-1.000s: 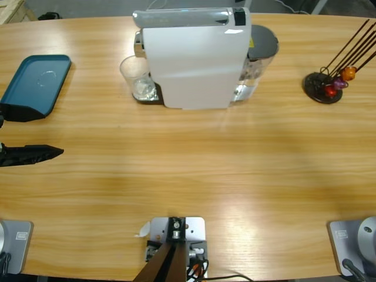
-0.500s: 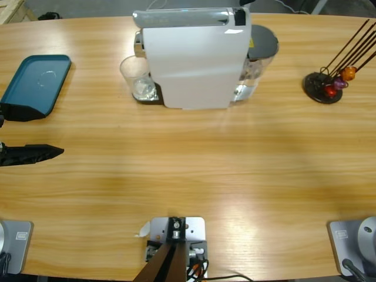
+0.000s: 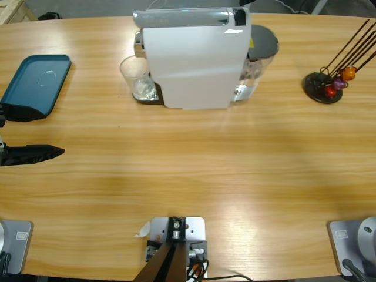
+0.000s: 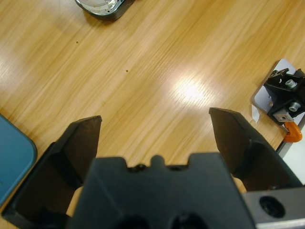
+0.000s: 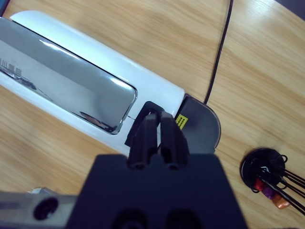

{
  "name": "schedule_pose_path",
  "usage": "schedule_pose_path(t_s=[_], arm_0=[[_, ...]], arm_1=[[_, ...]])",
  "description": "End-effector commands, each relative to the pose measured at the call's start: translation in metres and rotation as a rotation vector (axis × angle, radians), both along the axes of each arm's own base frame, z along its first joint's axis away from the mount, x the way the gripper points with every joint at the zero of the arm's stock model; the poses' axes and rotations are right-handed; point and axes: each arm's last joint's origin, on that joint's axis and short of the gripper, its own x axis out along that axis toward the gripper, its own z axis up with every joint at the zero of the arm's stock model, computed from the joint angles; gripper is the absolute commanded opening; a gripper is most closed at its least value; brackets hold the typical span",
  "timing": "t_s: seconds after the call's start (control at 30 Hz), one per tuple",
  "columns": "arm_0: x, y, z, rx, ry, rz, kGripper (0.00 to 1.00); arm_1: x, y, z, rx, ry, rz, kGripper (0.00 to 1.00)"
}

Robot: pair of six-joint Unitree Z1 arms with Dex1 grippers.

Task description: Pour coffee

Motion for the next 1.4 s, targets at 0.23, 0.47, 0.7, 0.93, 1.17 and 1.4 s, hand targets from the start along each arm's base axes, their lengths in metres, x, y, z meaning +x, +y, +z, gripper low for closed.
schedule_pose_path(t_s=[0.23, 0.47, 0.7, 0.93, 1.17, 1.4], arm_0=[[0.001, -0.003, -0.013, 0.024, 0.042, -0.001, 1.0], [0.001, -0.003, -0.013, 0.024, 0.042, -0.001, 1.0], [0.001, -0.003, -0.013, 0.023, 0.041, -0.001, 1.0], [0.0, -0.003, -0.013, 0.023, 0.039, -0.004, 1.0], [-0.002, -0.003, -0.016, 0.018, 0.036, -0.011, 1.0], [-0.005, -0.007, -0.017, 0.024, 0.037, -0.044, 1.0]], arm_1=[[0.015, 0.008, -0.03, -0.025, 0.078, 0.002, 0.0], [0.018, 0.011, -0.037, -0.03, 0.096, 0.006, 0.0], [0.017, 0.011, -0.05, -0.05, 0.146, 0.003, 0.0], [-0.016, -0.005, 0.054, -0.05, -0.206, -0.001, 0.676], [-0.094, -0.038, 0.08, 0.016, -0.232, 0.061, 1.0], [-0.16, -0.08, 0.002, 0.182, -0.177, 0.192, 1.0]])
